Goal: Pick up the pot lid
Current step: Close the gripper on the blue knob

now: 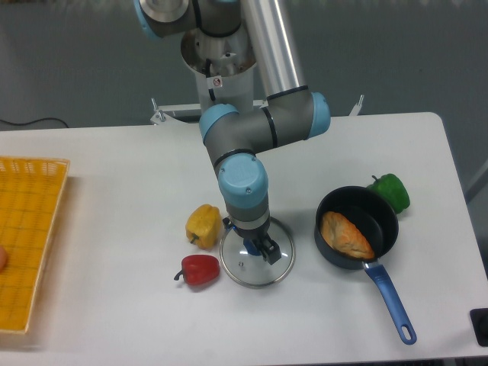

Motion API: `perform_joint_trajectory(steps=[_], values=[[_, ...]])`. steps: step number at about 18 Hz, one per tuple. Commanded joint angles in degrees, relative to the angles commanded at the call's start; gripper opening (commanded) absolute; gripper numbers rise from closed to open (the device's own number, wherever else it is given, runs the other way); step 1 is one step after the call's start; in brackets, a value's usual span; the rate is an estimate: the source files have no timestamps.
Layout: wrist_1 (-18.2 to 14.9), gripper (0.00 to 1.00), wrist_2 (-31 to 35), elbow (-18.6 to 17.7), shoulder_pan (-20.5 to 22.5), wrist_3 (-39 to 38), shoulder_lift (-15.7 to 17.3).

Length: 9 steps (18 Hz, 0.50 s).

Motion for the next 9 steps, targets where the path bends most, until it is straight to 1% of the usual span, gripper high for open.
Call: perform_joint_trajectory(steps=[9], values=[[-0.2,1.00,-0.1,0.0,0.0,-0.1,-0.8]])
